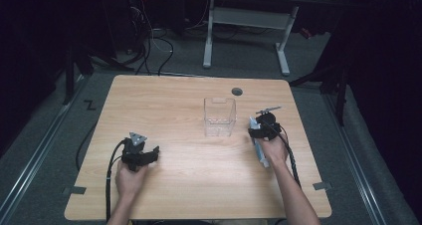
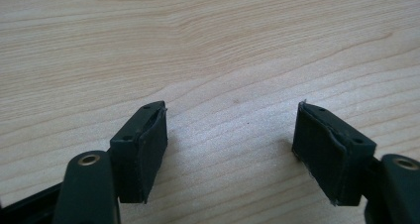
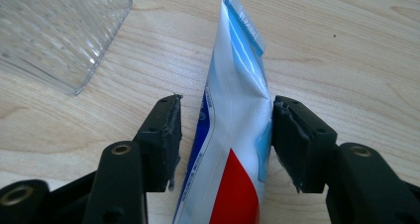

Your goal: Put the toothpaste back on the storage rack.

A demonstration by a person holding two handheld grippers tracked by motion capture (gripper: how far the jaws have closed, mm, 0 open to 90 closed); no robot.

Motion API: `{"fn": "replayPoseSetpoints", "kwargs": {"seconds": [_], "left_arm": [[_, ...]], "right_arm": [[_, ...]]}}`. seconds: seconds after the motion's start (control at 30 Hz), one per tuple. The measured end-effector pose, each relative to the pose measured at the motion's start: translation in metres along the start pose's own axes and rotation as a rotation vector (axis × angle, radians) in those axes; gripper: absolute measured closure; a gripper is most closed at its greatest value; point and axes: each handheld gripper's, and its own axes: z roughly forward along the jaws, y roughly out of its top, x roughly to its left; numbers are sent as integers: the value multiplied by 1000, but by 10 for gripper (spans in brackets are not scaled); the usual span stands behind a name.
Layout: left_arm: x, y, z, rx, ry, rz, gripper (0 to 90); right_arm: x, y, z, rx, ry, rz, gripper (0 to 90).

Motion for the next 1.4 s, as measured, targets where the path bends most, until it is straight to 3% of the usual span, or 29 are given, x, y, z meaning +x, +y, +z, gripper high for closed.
{"fn": "replayPoseSetpoints", "kwargs": {"seconds": [0.13, 0.2, 0.3, 0.53, 0.7, 0.77, 0.97, 1.2, 1.4], "left_arm": [[0, 0, 0, 0, 0, 0, 299], [0, 0, 0, 1, 0, 0, 299], [0, 0, 0, 0, 0, 0, 298], [0, 0, 0, 0, 0, 0, 298], [0, 0, 0, 1, 0, 0, 298], [0, 0, 0, 0, -1, 0, 297], [0, 0, 0, 1, 0, 1, 297], [0, 0, 0, 0, -1, 0, 297], [0, 0, 0, 0, -1, 0, 296]], "right_arm": [[-1, 0, 6, 24, -4, 4, 475], [-2, -2, 14, 65, -6, -4, 494], [-3, -2, 14, 62, 13, 12, 511], [-3, -1, 13, 78, 28, 0, 539], [-1, -1, 13, 83, 41, -20, 583], [1, -1, 12, 87, 55, -40, 652], [12, 4, 11, 123, 11, -132, 689], [12, 4, 8, 135, 34, -150, 694], [11, 1, 2, 130, 69, -139, 693]]}}
